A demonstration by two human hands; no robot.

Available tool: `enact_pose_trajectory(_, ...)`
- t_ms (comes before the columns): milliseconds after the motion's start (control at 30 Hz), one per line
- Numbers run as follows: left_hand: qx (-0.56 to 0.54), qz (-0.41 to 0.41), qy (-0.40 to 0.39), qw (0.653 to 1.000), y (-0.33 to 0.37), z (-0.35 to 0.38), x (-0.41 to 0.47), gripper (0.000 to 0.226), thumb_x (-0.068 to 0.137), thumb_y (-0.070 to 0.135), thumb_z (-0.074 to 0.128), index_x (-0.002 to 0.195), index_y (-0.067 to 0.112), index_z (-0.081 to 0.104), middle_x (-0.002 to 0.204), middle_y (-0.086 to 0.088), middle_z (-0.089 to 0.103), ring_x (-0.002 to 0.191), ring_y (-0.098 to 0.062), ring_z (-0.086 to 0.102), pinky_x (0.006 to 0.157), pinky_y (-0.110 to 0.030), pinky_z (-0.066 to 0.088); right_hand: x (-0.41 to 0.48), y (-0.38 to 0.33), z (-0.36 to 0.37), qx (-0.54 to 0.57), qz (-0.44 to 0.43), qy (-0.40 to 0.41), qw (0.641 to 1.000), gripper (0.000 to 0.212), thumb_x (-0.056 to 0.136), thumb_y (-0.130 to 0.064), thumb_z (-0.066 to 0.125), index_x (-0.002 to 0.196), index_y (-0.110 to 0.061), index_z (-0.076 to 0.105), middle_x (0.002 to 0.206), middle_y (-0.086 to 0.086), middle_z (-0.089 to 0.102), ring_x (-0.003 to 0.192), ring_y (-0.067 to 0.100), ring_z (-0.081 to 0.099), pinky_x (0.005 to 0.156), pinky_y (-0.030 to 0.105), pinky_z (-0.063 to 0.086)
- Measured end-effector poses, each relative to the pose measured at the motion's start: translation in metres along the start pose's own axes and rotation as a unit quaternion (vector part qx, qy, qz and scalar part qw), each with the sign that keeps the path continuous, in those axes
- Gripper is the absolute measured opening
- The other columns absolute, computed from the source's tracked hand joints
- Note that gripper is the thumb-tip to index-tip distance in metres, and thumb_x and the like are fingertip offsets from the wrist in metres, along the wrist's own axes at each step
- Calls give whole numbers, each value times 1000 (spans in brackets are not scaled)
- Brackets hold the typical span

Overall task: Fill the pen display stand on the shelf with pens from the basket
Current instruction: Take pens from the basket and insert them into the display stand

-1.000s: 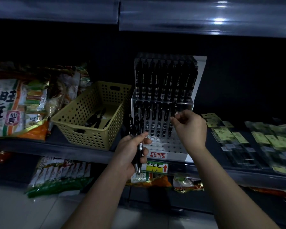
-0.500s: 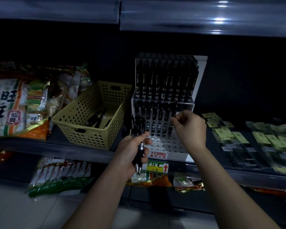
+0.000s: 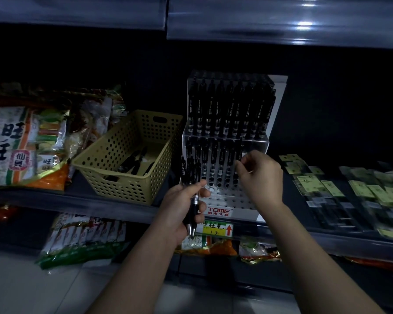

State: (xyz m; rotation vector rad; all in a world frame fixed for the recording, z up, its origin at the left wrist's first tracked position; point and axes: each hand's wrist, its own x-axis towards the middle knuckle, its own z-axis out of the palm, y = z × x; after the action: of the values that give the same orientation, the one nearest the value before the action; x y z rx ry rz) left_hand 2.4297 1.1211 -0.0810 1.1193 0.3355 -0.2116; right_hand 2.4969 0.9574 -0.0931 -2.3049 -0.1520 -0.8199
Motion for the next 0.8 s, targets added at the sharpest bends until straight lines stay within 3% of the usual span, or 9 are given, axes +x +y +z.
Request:
enact_pose_trajectory(300, 3, 4, -1, 1000, 0, -1, 0, 26, 93, 13, 55, 115, -1, 57, 72, -5, 60, 47, -12, 44, 35, -19, 30, -3, 8, 3, 50, -1, 7, 999, 18, 85, -16, 69, 74, -9, 58, 72, 4, 59, 65, 19, 56, 58, 32, 47)
enact_pose_trajectory(500, 0, 3, 1, 1000, 0, -1, 0, 25, 93, 12, 54, 115, 0, 57, 72, -6, 60, 47, -12, 44, 35, -19, 30, 0, 6, -5, 61, 15, -61, 996, 18, 83, -17, 69, 72, -9, 58, 68, 0, 59, 63, 15, 56, 57, 28, 45)
enact_pose_trajectory(800, 8, 2, -7, 1000, -2, 2, 0, 19, 93, 11, 55, 109, 1, 59, 69, -5, 61, 47, -13, 43, 36, -19, 29, 3, 6, -6, 22, 27, -88, 995, 20, 84, -20, 68, 68, -11, 58, 65, 1, 60, 61, 18, 57, 58, 31, 47)
